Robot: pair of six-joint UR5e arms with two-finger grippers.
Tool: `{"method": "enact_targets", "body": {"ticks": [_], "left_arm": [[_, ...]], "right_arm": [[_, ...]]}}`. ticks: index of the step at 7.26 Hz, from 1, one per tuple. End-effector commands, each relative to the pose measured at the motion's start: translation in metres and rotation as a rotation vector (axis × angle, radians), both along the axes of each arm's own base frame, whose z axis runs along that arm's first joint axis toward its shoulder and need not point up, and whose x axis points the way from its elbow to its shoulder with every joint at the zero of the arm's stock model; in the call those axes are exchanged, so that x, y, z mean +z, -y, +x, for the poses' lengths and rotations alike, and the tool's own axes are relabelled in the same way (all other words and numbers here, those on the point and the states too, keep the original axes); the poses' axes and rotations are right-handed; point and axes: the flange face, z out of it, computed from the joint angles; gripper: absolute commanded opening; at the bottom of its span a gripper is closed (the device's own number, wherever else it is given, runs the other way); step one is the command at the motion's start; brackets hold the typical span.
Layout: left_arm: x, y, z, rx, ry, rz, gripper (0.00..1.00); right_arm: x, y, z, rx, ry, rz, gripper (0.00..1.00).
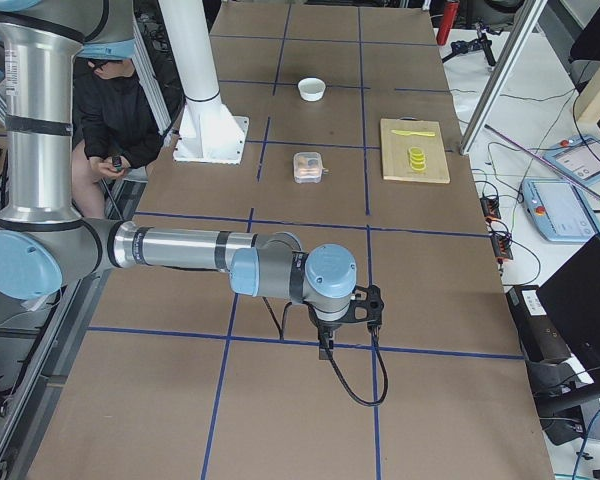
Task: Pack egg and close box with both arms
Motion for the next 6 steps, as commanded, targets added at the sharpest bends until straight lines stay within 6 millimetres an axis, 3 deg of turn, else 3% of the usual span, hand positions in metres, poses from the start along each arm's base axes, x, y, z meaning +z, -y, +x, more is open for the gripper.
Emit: {"method": "enact_targets", "body": {"ticks": [1,6], "left_arm": [[-0.005,0.006,0.0,-0.029,-0.007,-0.021,1.0],[0.004,0.0,0.01,0.046,0.002,-0.075,1.0]], "right_arm": [[-0.001,0.001,0.0,0.003,0.0,0.003,1.0],[-0.002,0.001,0.0,0.004,0.005,0.003,1.0]]}}
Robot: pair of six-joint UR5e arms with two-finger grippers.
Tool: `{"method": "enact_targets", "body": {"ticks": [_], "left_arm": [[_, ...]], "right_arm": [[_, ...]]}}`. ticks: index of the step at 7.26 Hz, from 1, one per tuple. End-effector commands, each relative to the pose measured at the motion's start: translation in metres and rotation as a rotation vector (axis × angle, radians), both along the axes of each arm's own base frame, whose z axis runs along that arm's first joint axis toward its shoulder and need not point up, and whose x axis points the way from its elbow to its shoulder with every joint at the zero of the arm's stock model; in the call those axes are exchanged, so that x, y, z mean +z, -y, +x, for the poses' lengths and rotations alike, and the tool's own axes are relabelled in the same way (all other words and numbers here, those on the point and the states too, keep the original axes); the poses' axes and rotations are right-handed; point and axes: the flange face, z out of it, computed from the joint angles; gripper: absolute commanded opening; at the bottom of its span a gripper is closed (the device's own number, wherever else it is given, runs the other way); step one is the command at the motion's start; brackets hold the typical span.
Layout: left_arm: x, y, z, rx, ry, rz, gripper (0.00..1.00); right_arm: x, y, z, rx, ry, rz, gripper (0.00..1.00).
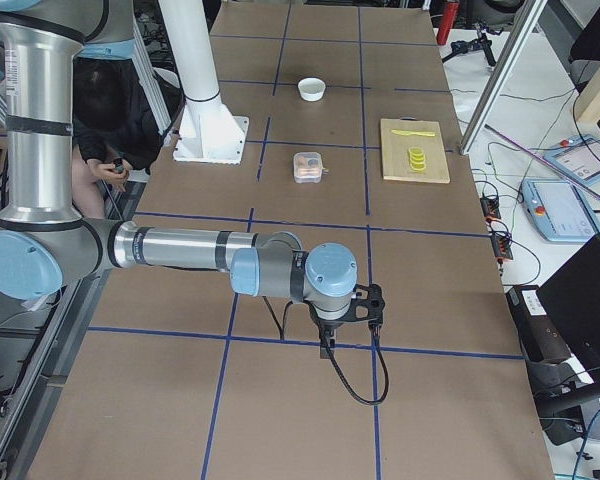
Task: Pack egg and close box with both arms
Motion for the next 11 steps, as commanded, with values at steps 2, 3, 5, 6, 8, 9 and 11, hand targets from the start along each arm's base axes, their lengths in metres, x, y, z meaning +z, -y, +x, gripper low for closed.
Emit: {"method": "enact_targets", "body": {"ticks": [2,3,5,6,8,9,11], "left_arm": [[-0.0018,0.0032,0.013,0.093,0.009,-0.018,1.0],[-0.0001,0.0015,0.013,0.117,0.011,-0.009,1.0],[0.0017,0.001,0.0136,0.154,0.016,0.018,1.0],[0.0024,0.0001,0.0128,0.156,0.017,0.01,1.0],[0.0009,-0.0006,0.0113,0.153,0.017,0.013,1.0],[0.0008,-0.0006,0.0113,0.153,0.017,0.013,1.0],[0.0002,-0.0001,0.0105,0.152,0.017,0.013,1.0]], "right_arm": [[-0.001,-0.0001,-0.0001,-0.001,0.001,0.003,1.0],[-0.001,-0.0001,-0.0001,-0.001,0.001,0.003,1.0],[-0.001,-0.0001,-0.0001,-0.001,0.001,0.003,1.0],[-0.0013,-0.0001,-0.0003,-0.001,0.004,0.003,1.0],[-0.0033,0.0008,-0.0001,-0.001,0.002,0.008,1.0],[-0.0036,0.0008,-0.0003,-0.001,0.005,0.008,1.0],[-0.003,0.0001,-0.0005,-0.002,0.007,0.008,1.0]]}}
